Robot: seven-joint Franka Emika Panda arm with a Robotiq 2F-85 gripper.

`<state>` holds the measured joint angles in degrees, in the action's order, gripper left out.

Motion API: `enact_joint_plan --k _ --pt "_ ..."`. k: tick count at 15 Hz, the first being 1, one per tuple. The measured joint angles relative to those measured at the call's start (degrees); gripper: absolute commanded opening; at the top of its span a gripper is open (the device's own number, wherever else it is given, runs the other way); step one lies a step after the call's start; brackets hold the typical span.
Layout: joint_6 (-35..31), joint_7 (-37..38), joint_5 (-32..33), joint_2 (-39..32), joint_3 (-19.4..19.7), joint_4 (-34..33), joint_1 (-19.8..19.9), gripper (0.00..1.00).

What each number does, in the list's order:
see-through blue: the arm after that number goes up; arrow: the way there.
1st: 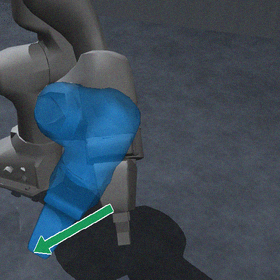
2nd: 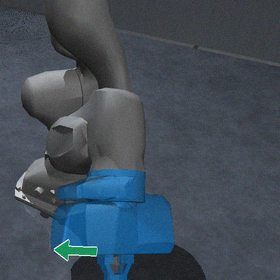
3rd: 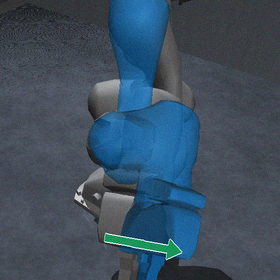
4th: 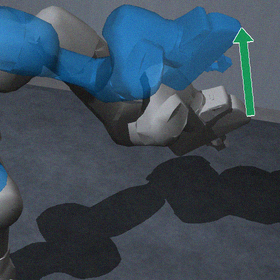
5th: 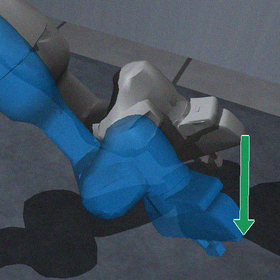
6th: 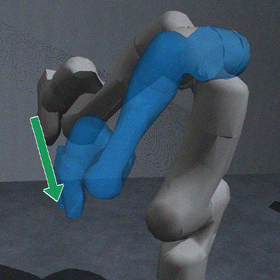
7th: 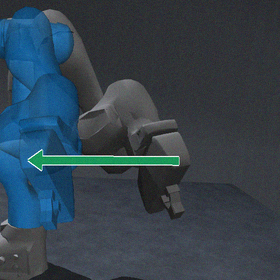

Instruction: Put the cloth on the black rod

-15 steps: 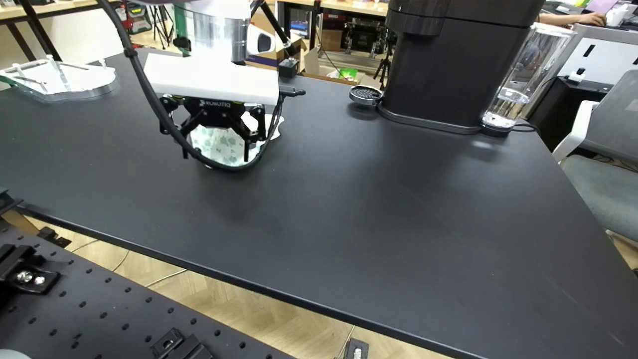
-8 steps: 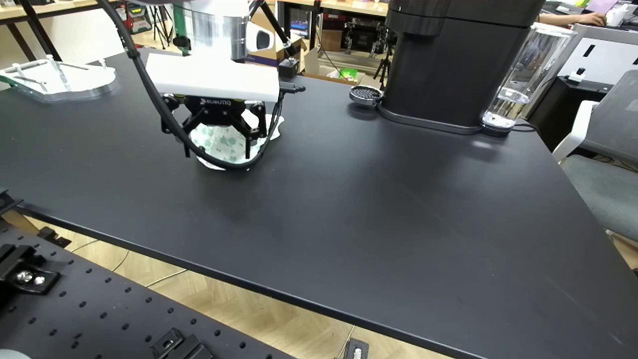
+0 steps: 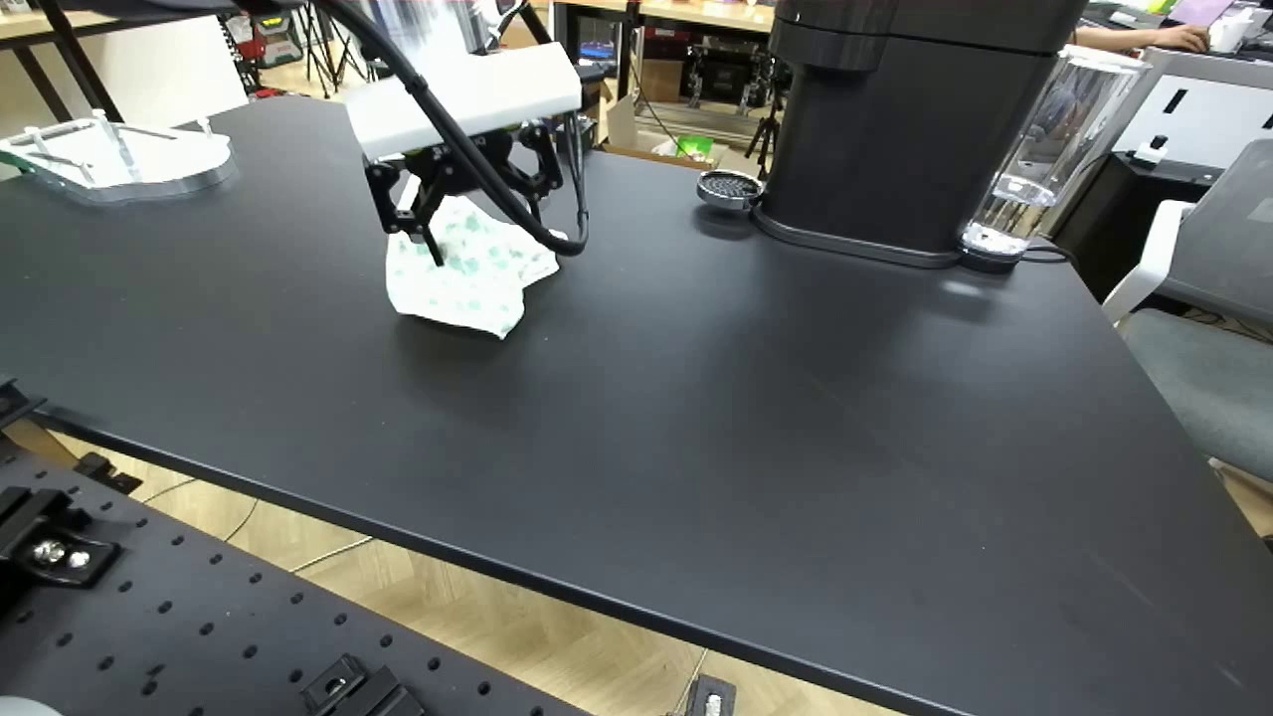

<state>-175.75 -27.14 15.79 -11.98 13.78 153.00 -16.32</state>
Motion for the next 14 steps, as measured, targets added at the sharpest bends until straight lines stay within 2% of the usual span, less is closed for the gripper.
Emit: enact_joint_plan --k 1,3,8,12,14 --pt "-0.01 0.03 -0.20 -0.60 -0.13 -0.62 -0.75 0.74" --pt "-0.01 0.57 0.09 -1.88 -3.85 -1.53 0.93 0.69" --pt "-0.29 0.72 0.07 -4.36 -12.53 -2.99 6.99 0.33" --pt "-0.56 0.70 0.08 -4.97 -15.43 -3.68 10.14 0.06" --pt "-0.58 0.70 0.08 -4.97 -15.94 -3.96 10.81 0.00"
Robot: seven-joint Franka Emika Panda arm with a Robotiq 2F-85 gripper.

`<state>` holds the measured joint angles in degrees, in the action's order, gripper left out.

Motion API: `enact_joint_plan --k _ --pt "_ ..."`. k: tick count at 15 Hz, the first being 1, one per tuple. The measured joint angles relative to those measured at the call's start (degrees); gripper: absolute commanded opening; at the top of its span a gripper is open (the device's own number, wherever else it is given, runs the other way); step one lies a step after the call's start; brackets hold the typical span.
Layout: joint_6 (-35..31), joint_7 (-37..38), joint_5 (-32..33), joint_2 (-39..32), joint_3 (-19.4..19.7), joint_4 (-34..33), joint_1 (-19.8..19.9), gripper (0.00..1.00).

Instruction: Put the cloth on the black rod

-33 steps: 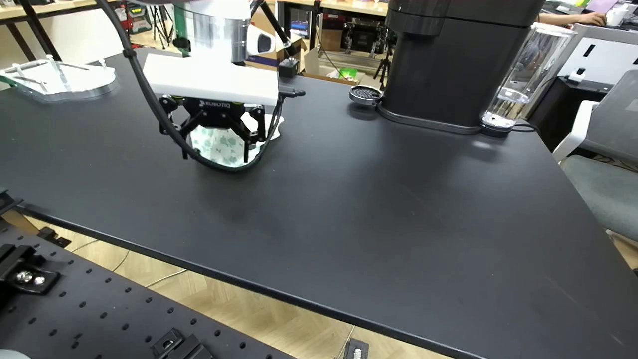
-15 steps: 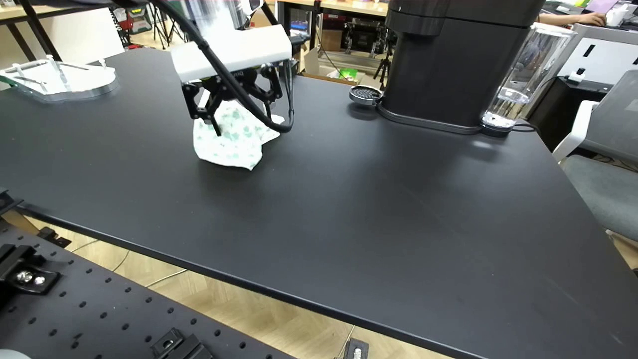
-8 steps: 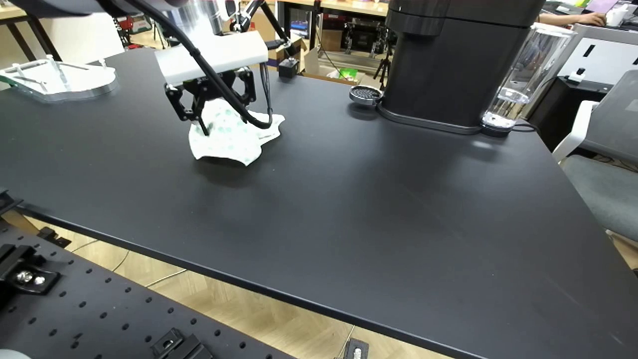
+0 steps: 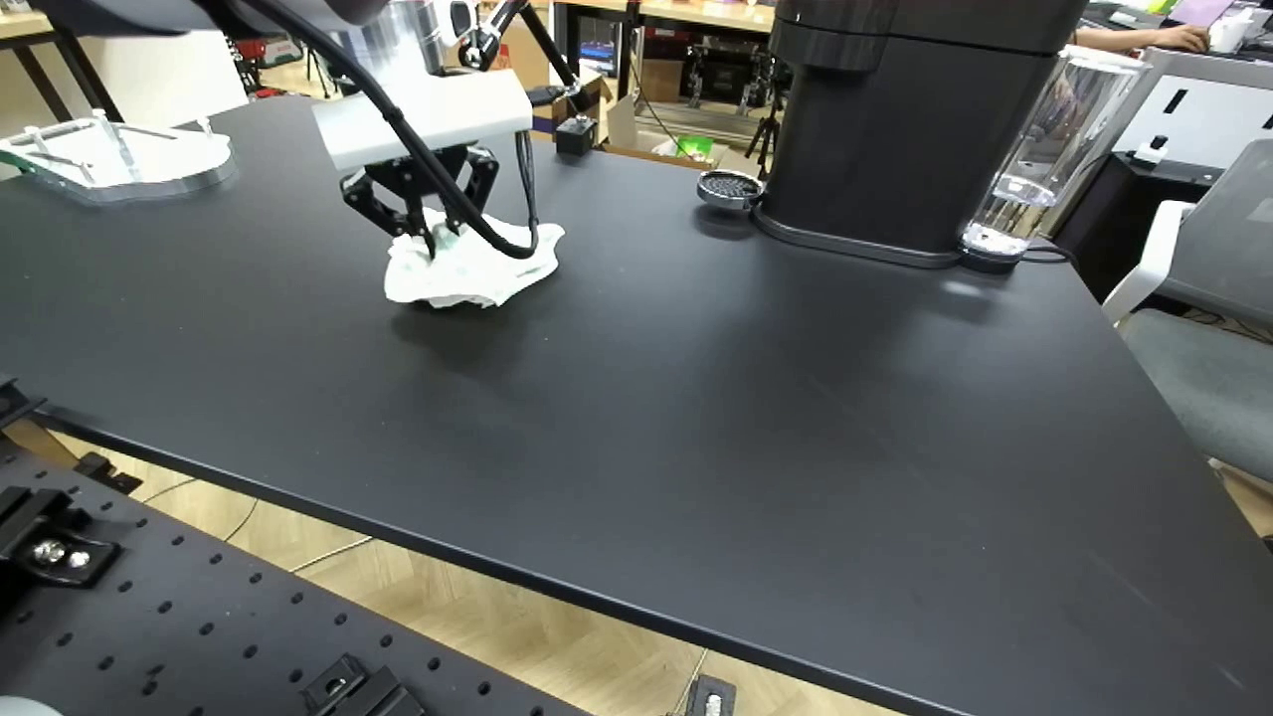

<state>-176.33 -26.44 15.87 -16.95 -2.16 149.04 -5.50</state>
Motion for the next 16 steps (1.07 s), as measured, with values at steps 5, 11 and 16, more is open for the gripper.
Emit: enact_joint_plan --k 5,11,16 --pt "1.68 0.00 -0.24 0.68 -2.38 -1.12 1.18 0.01" --pt "14.85 0.89 -1.06 8.93 -6.62 -5.02 -0.30 0.01" --pt "25.54 4.89 2.68 16.66 -6.94 -10.54 -3.21 0.01"
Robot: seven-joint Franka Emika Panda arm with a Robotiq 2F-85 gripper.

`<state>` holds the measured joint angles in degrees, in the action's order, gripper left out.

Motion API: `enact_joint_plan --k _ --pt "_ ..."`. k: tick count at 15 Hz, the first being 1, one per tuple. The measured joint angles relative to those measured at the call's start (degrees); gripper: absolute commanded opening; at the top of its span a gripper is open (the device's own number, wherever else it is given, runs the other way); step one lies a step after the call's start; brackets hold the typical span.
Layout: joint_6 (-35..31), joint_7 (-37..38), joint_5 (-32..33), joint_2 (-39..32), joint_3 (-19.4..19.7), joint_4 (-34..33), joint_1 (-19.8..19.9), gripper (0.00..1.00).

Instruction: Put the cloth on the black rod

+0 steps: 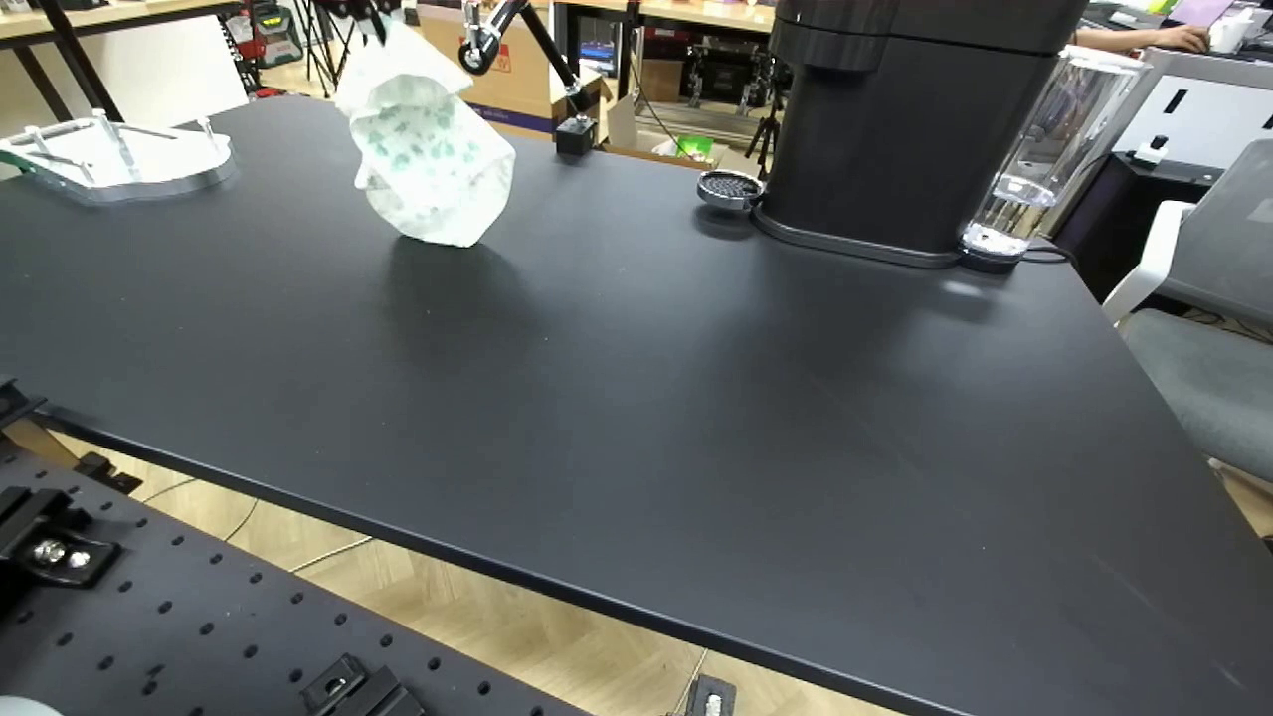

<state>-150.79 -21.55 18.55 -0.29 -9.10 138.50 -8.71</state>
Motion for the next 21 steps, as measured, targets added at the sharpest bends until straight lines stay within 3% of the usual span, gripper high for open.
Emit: enact_joint_plan --k 5,11,21 --pt "5.30 2.56 2.97 2.54 -0.17 -6.68 -0.06 0.01" --pt "6.35 5.07 5.98 2.45 0.53 -13.11 1.12 0.01" --pt "5.36 7.25 7.12 -0.21 4.84 -15.27 5.21 0.01"
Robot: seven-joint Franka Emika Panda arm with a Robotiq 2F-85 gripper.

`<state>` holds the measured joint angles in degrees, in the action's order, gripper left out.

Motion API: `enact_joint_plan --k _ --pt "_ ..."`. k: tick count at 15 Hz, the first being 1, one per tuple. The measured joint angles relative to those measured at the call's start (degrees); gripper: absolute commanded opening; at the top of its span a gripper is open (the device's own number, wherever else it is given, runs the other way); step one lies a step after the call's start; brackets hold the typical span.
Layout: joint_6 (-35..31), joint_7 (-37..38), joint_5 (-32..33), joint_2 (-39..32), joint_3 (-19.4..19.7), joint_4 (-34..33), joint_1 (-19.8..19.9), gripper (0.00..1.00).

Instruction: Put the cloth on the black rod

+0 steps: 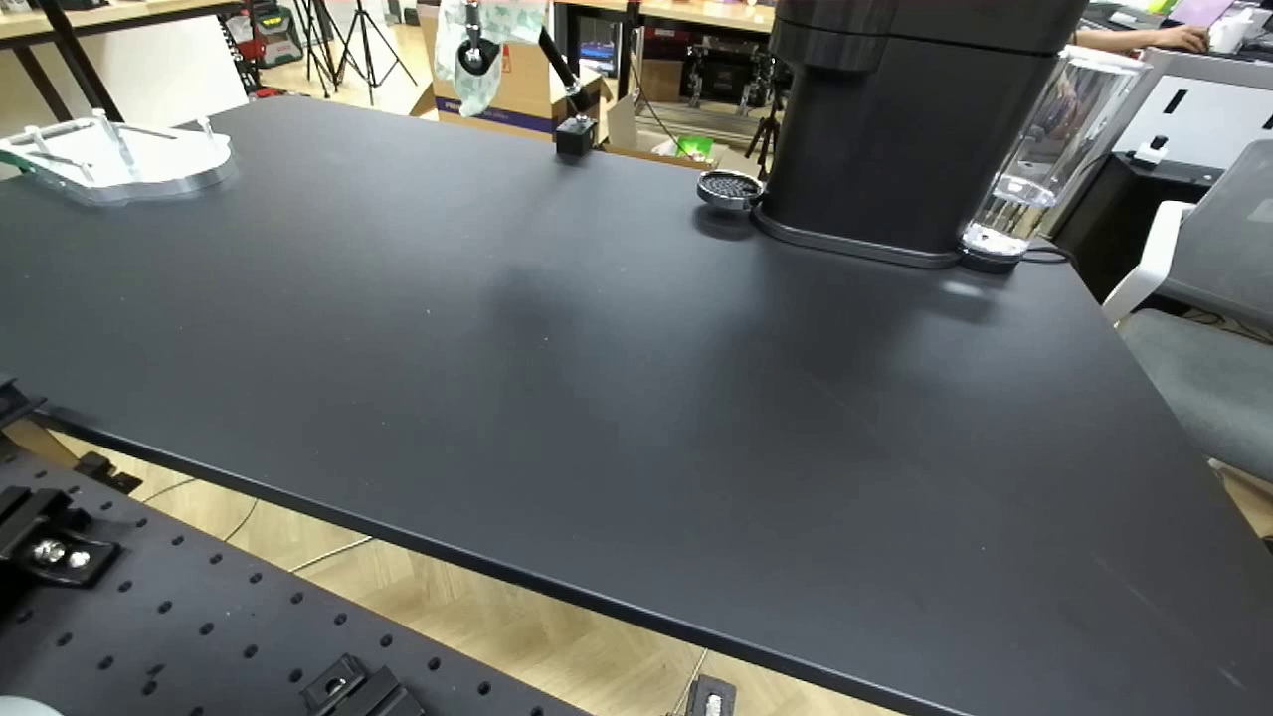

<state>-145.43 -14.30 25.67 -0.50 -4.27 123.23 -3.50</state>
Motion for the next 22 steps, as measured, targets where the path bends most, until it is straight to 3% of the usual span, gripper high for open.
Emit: enact_joint_plan --k 12,13,14,22 --pt "-7.33 -0.04 -0.91 -8.93 1.86 0.57 0.75 0.01" --pt "-7.73 -0.04 -0.91 -9.23 1.81 0.57 0.62 0.28" --pt "-7.96 -0.04 -0.96 -9.52 1.78 0.56 0.50 0.28" --pt "-8.50 -0.06 -1.20 -9.77 1.77 0.49 0.35 0.81"
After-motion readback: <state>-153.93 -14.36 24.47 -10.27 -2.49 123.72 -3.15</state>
